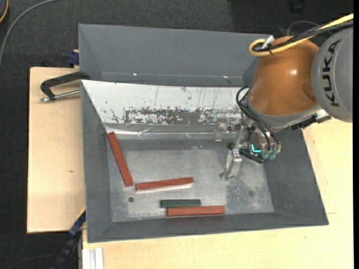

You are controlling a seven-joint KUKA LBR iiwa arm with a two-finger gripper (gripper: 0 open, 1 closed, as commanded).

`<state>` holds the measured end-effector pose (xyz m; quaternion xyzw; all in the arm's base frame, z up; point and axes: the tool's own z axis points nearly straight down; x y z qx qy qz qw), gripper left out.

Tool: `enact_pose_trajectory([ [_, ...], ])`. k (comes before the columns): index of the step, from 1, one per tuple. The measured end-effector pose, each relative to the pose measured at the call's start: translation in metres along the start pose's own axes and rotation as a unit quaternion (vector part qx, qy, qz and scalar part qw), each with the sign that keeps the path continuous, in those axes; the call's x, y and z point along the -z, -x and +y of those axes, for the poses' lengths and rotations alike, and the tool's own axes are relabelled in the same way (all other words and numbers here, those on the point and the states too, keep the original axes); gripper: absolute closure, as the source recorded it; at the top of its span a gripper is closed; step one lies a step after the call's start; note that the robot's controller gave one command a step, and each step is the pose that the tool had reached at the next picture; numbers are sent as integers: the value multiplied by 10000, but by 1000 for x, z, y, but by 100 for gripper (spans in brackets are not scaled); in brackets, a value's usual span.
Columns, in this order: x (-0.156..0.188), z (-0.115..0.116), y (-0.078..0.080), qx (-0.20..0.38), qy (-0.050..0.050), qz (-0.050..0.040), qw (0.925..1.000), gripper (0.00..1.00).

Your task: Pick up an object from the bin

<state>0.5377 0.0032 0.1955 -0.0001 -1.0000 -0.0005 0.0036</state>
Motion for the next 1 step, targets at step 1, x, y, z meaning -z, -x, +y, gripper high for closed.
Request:
enact_pose_trajectory([
  [1,-126,30,3,1287,-2,-16,9917,0],
])
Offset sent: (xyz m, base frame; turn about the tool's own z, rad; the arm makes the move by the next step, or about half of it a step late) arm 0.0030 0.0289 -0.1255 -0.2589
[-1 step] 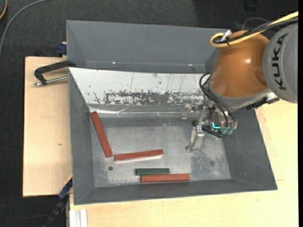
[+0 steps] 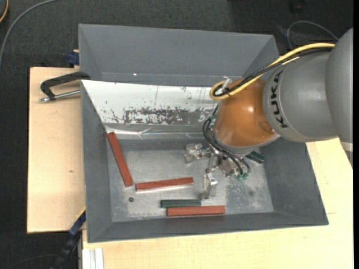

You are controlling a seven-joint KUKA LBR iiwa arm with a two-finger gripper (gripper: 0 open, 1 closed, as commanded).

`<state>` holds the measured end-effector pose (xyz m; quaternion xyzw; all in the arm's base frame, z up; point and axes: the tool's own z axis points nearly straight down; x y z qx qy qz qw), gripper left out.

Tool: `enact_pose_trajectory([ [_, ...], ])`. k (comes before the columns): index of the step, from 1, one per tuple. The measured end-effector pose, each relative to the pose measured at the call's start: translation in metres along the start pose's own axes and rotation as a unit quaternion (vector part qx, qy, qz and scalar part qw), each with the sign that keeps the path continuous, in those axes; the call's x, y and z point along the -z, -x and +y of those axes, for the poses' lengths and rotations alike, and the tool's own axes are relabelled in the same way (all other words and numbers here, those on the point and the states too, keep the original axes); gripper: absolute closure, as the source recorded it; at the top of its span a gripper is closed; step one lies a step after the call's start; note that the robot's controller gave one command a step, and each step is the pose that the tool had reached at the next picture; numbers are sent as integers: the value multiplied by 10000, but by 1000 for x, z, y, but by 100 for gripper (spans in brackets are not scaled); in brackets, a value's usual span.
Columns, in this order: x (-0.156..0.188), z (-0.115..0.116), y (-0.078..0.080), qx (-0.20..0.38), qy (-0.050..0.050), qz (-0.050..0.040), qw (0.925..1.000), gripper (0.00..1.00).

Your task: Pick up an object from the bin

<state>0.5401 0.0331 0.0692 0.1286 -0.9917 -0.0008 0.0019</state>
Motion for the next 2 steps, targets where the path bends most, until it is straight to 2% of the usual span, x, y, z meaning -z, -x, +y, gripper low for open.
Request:
enact_pose_trajectory([
  [1,4,59,6,407,-7,-64,9992,0],
  [2,1,57,3,379,-5,-29,9993,100],
])
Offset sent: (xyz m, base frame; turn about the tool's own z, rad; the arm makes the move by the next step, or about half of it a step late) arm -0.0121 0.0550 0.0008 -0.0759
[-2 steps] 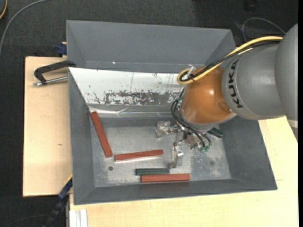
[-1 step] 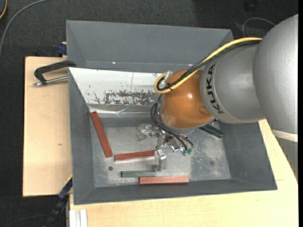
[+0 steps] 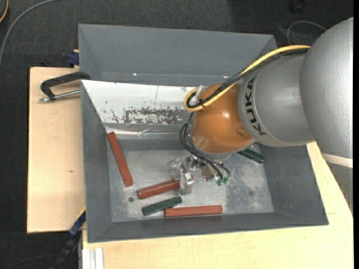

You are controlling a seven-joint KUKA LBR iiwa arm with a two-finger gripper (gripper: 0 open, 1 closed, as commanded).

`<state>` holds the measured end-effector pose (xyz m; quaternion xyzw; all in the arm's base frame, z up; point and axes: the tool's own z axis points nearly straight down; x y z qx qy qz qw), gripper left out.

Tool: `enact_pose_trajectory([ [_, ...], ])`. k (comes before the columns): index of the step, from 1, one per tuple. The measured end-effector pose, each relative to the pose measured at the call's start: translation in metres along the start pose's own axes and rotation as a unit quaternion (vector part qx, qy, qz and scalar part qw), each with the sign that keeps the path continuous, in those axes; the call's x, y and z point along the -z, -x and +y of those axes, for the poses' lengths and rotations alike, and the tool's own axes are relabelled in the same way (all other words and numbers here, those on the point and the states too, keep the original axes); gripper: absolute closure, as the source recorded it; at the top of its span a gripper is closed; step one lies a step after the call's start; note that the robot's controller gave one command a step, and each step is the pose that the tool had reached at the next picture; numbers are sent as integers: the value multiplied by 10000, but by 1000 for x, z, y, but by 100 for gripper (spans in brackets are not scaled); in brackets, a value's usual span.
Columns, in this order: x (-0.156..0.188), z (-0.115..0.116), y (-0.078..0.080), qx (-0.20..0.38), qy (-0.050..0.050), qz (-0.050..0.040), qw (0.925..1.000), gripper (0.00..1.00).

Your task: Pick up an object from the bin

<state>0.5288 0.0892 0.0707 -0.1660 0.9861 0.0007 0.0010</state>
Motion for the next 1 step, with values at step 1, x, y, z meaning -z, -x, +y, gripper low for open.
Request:
enact_pose_trajectory([
  [1,155,-7,-3,1174,-20,-58,9931,100],
])
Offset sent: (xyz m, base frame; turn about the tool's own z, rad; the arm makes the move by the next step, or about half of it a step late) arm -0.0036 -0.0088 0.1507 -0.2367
